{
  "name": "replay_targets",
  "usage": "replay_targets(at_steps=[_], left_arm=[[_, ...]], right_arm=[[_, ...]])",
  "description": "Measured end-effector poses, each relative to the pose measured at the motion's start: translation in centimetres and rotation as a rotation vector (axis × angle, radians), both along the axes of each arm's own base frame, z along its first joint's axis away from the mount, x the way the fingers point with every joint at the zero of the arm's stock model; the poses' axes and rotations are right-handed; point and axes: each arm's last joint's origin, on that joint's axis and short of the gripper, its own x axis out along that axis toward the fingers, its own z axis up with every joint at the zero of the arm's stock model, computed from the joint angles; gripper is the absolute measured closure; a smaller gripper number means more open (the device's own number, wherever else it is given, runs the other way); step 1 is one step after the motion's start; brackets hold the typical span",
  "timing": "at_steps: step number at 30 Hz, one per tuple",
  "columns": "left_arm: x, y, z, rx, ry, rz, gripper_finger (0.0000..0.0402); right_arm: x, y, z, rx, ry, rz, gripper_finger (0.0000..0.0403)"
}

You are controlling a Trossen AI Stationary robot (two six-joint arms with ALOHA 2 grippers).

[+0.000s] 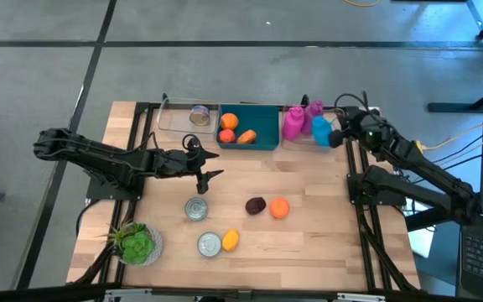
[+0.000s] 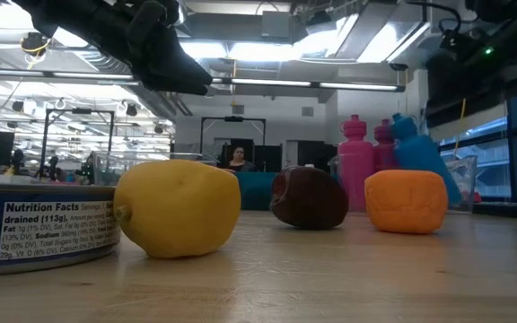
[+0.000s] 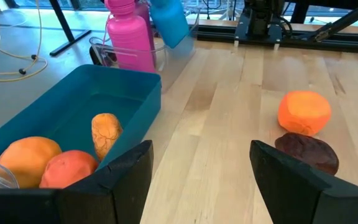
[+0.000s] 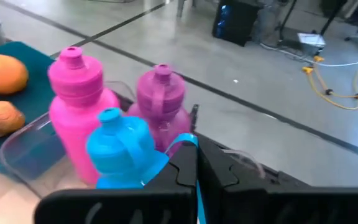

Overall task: Pick & Place Food Item
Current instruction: Adjust the blue water bottle

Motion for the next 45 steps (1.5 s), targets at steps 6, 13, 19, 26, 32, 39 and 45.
replay_targets(at_steps=[6, 13, 19, 26, 32, 39, 45], left_arm=[[0.0, 0.0, 0.0, 0.000, 0.000, 0.000, 0.0141], [0.0, 0.0, 0.0, -0.007, -0.003, 0.002, 0.0141], [0.0, 0.0, 0.0, -0.007, -0.003, 0.002, 0.0141], [0.0, 0.0, 0.1, -0.005, -0.016, 0.012, 0.0141], [1.5, 2.1, 0.8, 0.009, -0.167, 0.000, 0.0141], [4.8, 4.5, 0.6, -0.036, -0.142, -0.120, 0.0141], [7.4, 5.0, 0.4, -0.045, -0.120, -0.157, 0.0141]], right_arm=[[-0.7, 0.3, 0.1, -0.014, -0.007, -0.046, 0.0403], [-0.8, 0.3, 0.1, -0.018, -0.006, -0.089, 0.0403], [-0.9, 0.3, -0.1, 0.002, -0.024, -0.124, 0.0403], [-0.8, 0.4, -0.3, 0.069, -0.097, -0.116, 0.0403], [-0.5, 0.4, 0.0, 0.089, -0.157, -0.069, 0.0403], [-0.3, 0.6, 0.0, 0.118, -0.182, 0.001, 0.0403], [0.1, 0.5, 0.8, 0.096, -0.268, 0.092, 0.0403]])
